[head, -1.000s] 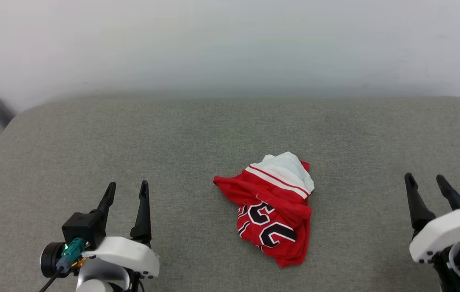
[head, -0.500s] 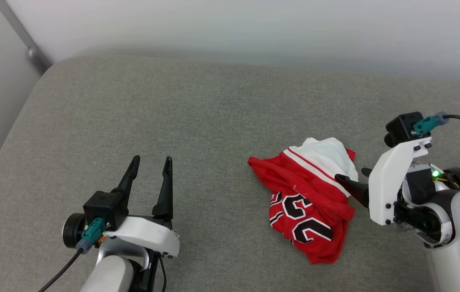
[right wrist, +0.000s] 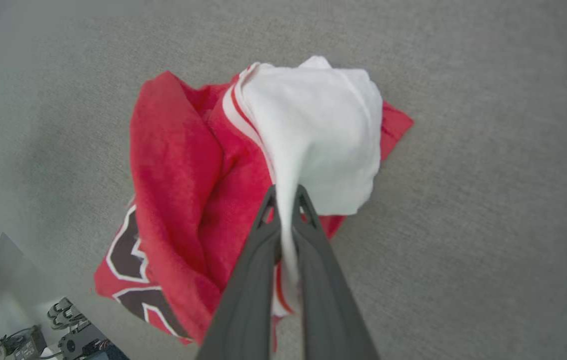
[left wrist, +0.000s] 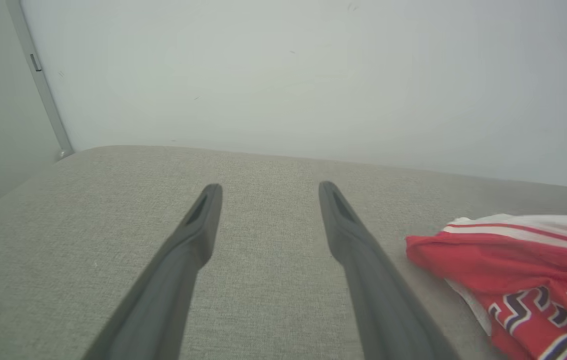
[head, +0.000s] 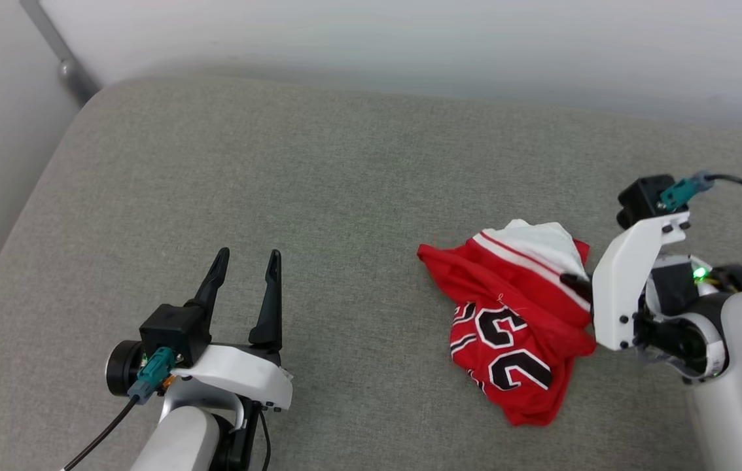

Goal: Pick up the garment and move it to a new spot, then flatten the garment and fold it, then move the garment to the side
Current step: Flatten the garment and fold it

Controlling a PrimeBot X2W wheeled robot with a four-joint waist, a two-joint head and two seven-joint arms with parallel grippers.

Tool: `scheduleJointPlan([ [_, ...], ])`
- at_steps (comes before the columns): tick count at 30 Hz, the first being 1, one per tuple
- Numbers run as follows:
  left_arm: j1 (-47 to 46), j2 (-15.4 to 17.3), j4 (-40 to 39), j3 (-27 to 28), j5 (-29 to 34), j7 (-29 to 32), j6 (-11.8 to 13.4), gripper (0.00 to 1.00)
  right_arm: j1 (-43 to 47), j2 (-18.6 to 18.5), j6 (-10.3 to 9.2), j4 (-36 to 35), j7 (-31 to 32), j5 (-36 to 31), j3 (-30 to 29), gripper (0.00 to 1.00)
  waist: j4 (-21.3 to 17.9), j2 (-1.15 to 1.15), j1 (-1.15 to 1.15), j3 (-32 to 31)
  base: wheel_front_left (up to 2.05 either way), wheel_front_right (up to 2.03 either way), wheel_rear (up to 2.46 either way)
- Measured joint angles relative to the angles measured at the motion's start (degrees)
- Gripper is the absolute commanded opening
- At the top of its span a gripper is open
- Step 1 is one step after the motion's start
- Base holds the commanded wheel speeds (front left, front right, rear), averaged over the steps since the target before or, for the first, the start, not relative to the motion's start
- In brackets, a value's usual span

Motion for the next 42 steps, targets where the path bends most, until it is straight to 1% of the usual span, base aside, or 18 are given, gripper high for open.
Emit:
scheduleJointPlan([
  [3, 0.1, 0.1, 0.2, 0.2, 0.0, -0.1, 0.2, 1.0, -1.2, -1.3, 0.0, -2.1, -1.7, 0.0, 0.6, 0.0, -0.8, 0.0, 0.0, -0.8, 0.0, 0.0, 0.0],
  [6, 0.4, 0.4, 0.1, 0.1, 0.0, -0.1, 0.4, 1.0, -2.9, -3.4, 0.0, -5.5, -3.8, -1.8, 0.4, 0.0, -1.9, 0.0, 0.0, -1.4, 0.0, 0.0, 0.0],
  [9, 0.8, 0.6, -0.3, -0.1, 0.0, 0.4, 0.4, 1.0, -3.4, -5.7, 0.0, -9.4, -6.1, -6.9, -3.1, 0.0, -3.2, 0.0, 0.0, -2.0, 0.0, 0.0, 0.0],
  [13, 1.0, 0.6, -0.8, -0.4, -0.2, 0.9, 0.5, 1.0, -1.0, -6.1, 0.0, -13.6, -7.4, -11.3, -9.8, 0.0, -4.8, 0.0, 0.0, -2.2, 0.0, 0.0, 0.0],
  [16, 1.2, 0.9, -1.3, -0.2, -0.3, 1.4, 1.0, 1.0, 4.3, -5.2, 0.0, -14.9, -7.6, -13.4, -14.8, 0.0, -5.8, 0.0, 0.0, -2.0, 0.0, 0.0, 0.0],
  [19, 1.4, 1.0, -1.7, -0.3, -0.5, 1.9, 1.2, 1.0, 10.7, -2.6, 0.0, -14.1, -8.2, -14.5, -19.6, 0.0, -6.6, 0.0, 0.0, -1.8, 0.0, 0.0, 0.0],
  [22, 1.6, 1.4, -2.0, -0.2, -0.5, 2.2, 1.4, 1.0, 16.4, 0.4, 0.0, -10.3, -10.2, -16.0, -24.4, 0.0, -7.2, 0.0, 0.0, -1.6, 0.0, 0.0, 0.0],
  [24, 1.8, 1.7, -2.2, -0.2, -0.6, 2.5, 1.5, 1.0, 18.7, 2.5, 0.0, -7.1, -12.9, -16.5, -27.7, 0.0, -7.6, 0.0, 0.0, -1.6, 0.0, 0.0, 0.0],
  [25, 1.9, 1.9, -2.3, -0.2, -0.6, 2.6, 1.6, 1.0, 19.6, 3.1, 0.0, -5.2, -14.4, -17.0, -28.6, 0.2, -7.8, 0.0, -0.01, -1.6, 0.0, 0.0, 0.0],
  [26, 2.3, 2.5, -2.5, 0.1, -0.7, 3.0, 1.9, 1.0, 20.4, 5.0, 0.0, -1.5, -20.1, -17.0, -30.3, 1.0, -8.4, 0.0, -0.01, -1.9, 0.0, 0.0, 0.0],
  [30, 3.3, 2.9, -3.1, 0.3, -1.0, 3.5, 2.5, 1.0, 19.9, 5.7, 0.0, -0.5, -30.5, -16.6, -31.4, 1.0, -9.1, 0.0, 0.0, -2.7, 0.0, 0.0, 0.0],
  [34, 4.4, 3.2, -3.4, 0.4, -1.2, 4.2, 3.0, 1.0, 19.8, 5.9, 0.0, -1.9, -39.5, -16.9, -30.8, 1.0, -9.5, 0.0, 0.0, -4.2, 0.0, 0.0, 0.0],
  [38, 5.9, 3.6, -3.6, 0.4, -1.6, 4.8, 3.5, 1.0, 20.2, 6.0, -0.01, -5.1, -45.8, -17.3, -28.3, 1.0, -9.7, 0.0, -0.01, -6.3, 0.0, 0.0, 0.0],
  [42, 7.3, 4.1, -3.8, 0.4, -2.0, 5.4, 3.7, 1.0, 22.2, 6.1, 0.0, -9.1, -49.7, -17.6, -23.5, 1.0, -9.9, 0.0, -0.01, -8.4, 0.0, 0.0, 0.0],
])
